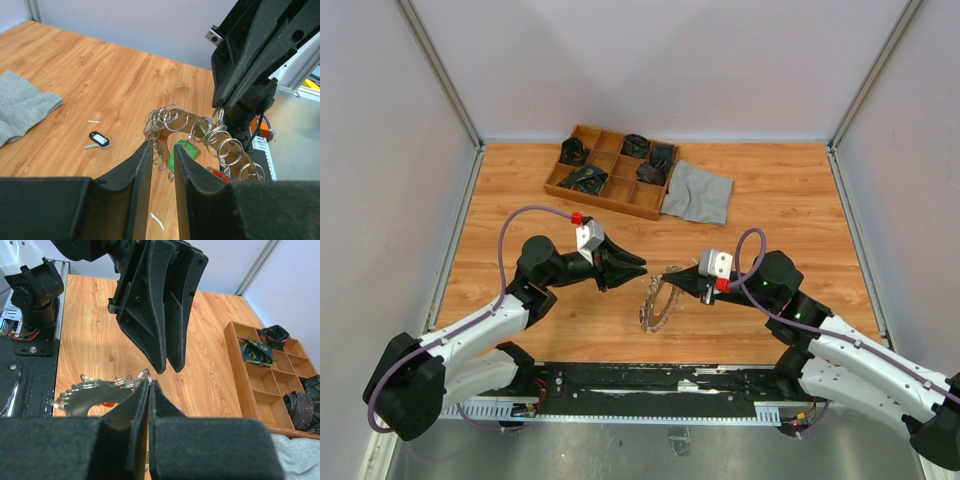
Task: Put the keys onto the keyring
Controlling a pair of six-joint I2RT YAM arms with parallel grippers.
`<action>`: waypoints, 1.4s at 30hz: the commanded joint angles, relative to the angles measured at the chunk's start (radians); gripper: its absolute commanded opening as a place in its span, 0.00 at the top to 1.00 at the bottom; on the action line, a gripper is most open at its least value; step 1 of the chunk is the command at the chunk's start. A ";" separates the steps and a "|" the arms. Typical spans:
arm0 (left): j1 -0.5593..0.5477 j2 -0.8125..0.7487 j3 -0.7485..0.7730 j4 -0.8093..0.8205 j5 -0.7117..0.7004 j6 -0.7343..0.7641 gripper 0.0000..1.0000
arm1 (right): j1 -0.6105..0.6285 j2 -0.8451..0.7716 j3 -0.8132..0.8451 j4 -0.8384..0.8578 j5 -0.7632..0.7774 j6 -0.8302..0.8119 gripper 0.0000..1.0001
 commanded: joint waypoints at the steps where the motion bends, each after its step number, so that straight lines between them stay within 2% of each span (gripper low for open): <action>1: -0.017 0.018 0.021 0.056 0.027 0.009 0.71 | -0.011 0.001 0.036 0.070 0.010 -0.011 1.00; 42: -0.065 -0.020 0.021 0.060 0.004 0.025 0.46 | -0.010 0.042 0.039 0.086 0.027 0.000 1.00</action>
